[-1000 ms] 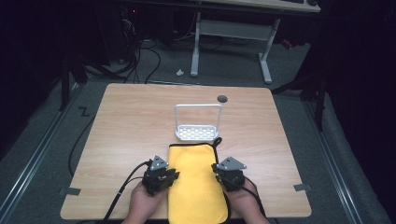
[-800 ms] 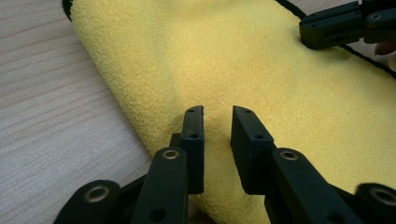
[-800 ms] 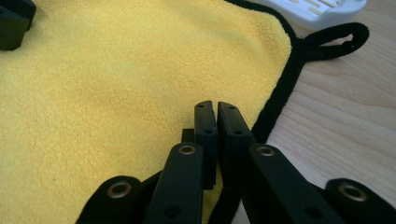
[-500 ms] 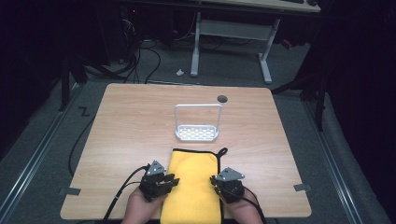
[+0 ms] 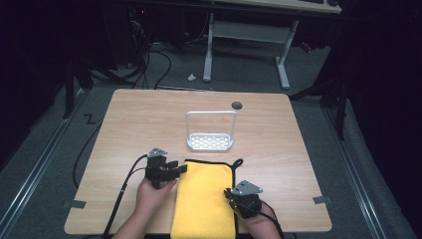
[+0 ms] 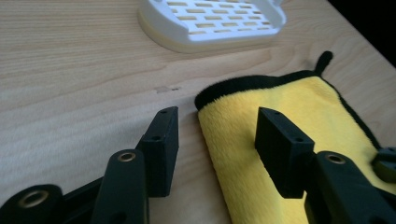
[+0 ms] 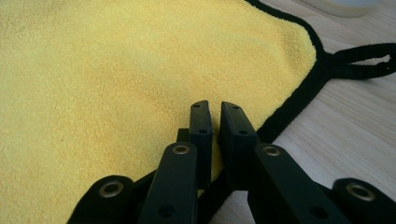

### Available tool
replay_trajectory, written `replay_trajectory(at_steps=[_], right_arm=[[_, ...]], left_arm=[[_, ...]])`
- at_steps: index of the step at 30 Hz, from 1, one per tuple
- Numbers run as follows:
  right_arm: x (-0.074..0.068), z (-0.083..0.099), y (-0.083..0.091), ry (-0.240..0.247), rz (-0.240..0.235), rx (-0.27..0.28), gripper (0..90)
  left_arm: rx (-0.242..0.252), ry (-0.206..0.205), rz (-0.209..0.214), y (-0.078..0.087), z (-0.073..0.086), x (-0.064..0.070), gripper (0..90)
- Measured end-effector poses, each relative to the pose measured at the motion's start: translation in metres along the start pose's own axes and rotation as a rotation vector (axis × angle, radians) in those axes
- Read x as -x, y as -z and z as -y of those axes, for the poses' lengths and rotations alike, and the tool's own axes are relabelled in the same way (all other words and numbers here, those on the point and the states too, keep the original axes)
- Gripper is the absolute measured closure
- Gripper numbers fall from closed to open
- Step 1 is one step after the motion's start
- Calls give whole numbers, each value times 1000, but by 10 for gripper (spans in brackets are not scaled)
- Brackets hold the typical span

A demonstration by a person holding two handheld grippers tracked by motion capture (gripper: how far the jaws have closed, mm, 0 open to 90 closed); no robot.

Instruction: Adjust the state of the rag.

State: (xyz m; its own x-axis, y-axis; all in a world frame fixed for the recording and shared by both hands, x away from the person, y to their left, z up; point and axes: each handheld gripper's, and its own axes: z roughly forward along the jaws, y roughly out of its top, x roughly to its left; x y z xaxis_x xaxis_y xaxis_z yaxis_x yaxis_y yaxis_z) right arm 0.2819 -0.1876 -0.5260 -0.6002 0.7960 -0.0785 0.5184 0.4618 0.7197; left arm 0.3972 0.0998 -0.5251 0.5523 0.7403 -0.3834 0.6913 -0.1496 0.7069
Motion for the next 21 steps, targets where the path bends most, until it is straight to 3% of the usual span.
replay_trajectory(at_steps=[4,7,9,11,12,16,17,20,21], right_arm=[[0,0,0,12,3,1,838],[1,0,0,18,10,-7,836],[5,1,2,14,27,-13,833],[7,1,2,10,33,-16,831],[12,3,3,-14,34,-13,826],[18,3,7,-61,24,2,777],[23,-3,8,-87,43,29,733],[31,-13,7,-121,60,46,694],[37,-23,1,-139,82,53,617]], left_arm=[[-40,-4,-27,-10,-1,1,562],[-32,-30,-35,-13,1,7,619],[-27,-77,-49,-14,6,13,691],[-25,-79,-46,-14,7,14,735],[-12,-98,-37,-15,10,15,765],[-4,-96,-35,-15,12,15,806],[-4,-107,-44,-15,13,17,814],[-3,-107,-42,-15,13,17,815],[-4,-106,-39,-14,13,16,814]])
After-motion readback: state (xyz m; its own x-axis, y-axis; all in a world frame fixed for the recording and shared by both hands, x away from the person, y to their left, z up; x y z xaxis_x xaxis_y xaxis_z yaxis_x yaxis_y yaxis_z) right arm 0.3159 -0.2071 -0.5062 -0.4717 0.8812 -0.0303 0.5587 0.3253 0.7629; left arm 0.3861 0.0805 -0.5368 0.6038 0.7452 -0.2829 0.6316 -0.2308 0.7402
